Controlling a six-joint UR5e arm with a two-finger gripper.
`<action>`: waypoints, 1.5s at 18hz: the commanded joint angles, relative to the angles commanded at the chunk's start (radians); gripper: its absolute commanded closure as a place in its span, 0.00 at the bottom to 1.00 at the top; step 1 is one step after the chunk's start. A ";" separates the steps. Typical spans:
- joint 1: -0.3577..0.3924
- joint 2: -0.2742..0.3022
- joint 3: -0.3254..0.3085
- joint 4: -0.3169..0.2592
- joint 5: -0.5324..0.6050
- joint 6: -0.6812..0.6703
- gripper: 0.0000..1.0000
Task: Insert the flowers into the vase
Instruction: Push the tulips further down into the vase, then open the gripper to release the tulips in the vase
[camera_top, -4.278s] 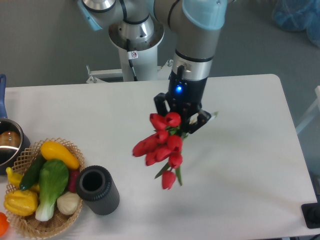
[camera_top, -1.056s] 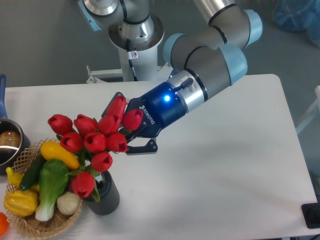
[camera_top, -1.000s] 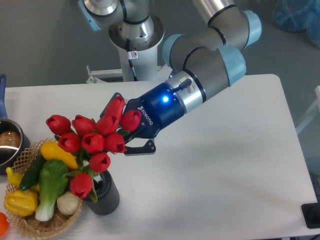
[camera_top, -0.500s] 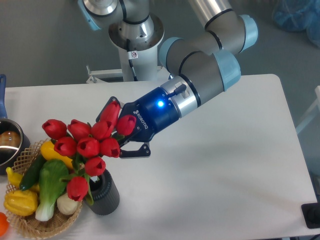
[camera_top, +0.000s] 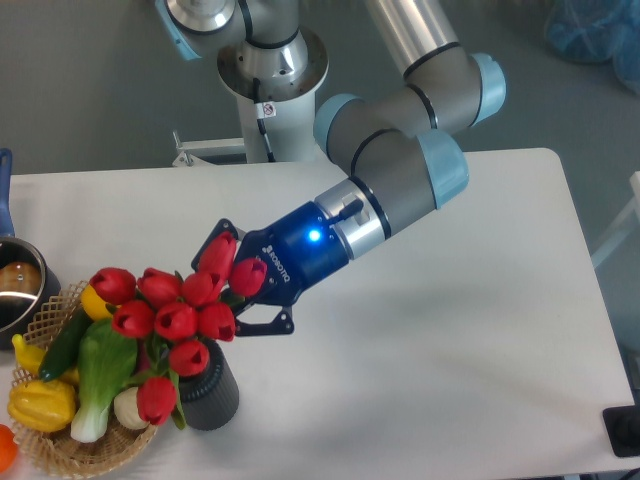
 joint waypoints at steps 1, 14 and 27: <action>0.000 -0.003 0.000 0.000 0.002 0.000 0.99; -0.015 -0.049 -0.046 0.000 0.081 0.084 0.89; -0.037 -0.015 -0.130 -0.002 0.164 0.094 0.00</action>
